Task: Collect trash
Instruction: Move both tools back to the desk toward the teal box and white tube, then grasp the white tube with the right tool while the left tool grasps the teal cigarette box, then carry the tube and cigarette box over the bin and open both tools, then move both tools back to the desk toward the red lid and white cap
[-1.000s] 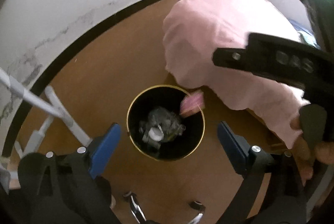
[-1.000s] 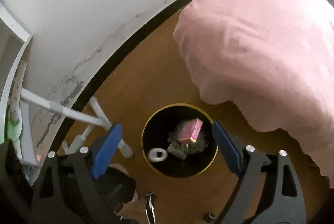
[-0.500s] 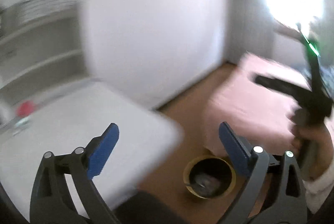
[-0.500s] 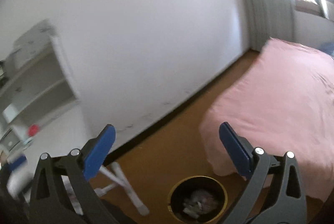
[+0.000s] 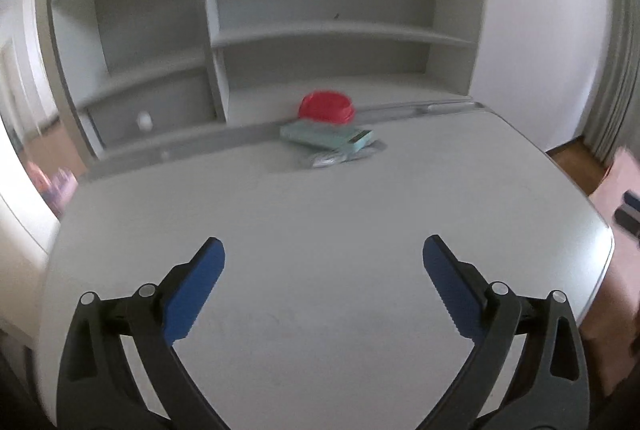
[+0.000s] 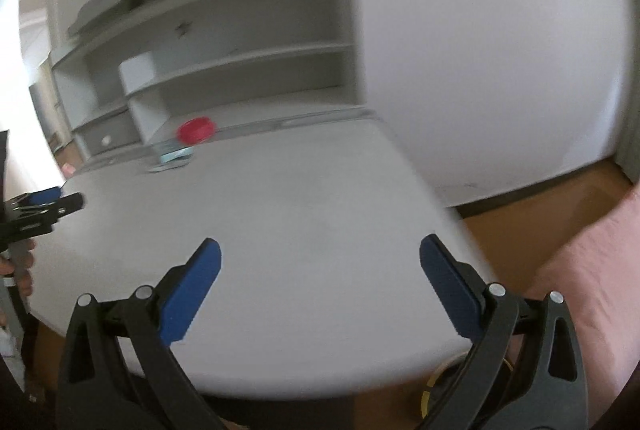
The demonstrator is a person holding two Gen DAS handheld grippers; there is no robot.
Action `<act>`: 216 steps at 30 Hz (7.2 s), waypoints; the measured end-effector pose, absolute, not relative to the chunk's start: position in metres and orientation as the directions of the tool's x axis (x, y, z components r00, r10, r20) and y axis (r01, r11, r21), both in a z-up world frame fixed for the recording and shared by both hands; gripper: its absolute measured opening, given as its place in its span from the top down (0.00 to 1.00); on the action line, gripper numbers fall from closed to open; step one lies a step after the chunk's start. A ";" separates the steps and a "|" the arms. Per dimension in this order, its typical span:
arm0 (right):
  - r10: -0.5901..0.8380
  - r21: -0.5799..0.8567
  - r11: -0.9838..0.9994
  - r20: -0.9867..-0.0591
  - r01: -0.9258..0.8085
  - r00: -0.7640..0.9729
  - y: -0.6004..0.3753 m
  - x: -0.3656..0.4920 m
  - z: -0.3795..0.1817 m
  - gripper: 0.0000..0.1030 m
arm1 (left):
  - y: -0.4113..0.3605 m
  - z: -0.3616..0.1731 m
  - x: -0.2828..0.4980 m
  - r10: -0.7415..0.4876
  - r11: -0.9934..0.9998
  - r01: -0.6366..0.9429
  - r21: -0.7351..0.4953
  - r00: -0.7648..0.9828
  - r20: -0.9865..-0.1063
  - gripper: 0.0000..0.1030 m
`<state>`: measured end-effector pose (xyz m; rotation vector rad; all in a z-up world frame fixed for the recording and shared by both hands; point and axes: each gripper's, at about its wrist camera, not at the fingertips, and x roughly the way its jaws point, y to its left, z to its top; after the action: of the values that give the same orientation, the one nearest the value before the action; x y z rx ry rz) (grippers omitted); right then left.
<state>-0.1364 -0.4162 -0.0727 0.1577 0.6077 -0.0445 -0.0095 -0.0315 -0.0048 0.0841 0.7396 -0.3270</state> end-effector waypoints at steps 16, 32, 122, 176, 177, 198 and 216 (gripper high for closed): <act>0.212 0.145 0.977 -0.653 -0.155 0.727 -0.280 0.043 -0.046 0.07 | -0.051 -0.050 0.137 -0.346 0.877 0.473 -0.080 0.507 -0.790 0.20; 0.209 0.199 0.975 -0.660 -0.100 0.721 -0.306 0.066 -0.058 0.07 | -0.105 -0.056 0.139 -0.466 0.749 0.649 -0.132 0.375 -0.801 0.24; 0.254 0.293 0.953 -0.641 -0.075 0.724 -0.429 -0.044 -0.037 0.85 | -0.199 0.010 0.046 -0.570 0.680 0.719 -0.142 0.396 -0.720 0.47; -0.127 0.320 0.353 -0.915 0.879 0.384 -0.764 -0.353 -0.265 0.13 | -0.574 -0.254 -0.229 -0.459 0.283 0.905 -0.319 -0.164 -0.873 0.06; -0.223 0.299 0.362 -0.892 0.883 0.393 -0.763 -0.358 -0.234 0.13 | -0.568 -0.227 -0.240 -0.524 0.227 0.929 -0.293 -0.137 -0.840 0.06; -0.148 0.170 0.933 -0.622 0.316 0.769 -0.477 -0.099 -0.033 0.06 | -0.094 -0.008 0.003 -0.146 0.989 0.108 -0.100 0.788 -0.598 0.06; 0.114 0.062 0.993 -0.749 -0.102 0.652 -0.225 0.201 -0.064 0.06 | 0.016 -0.044 0.152 0.010 0.999 0.020 0.034 0.704 -0.710 0.06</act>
<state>0.2015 -0.2246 -0.0642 0.0146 0.8513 0.1222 0.1520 0.0155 -0.0436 0.0399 0.7900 -0.0053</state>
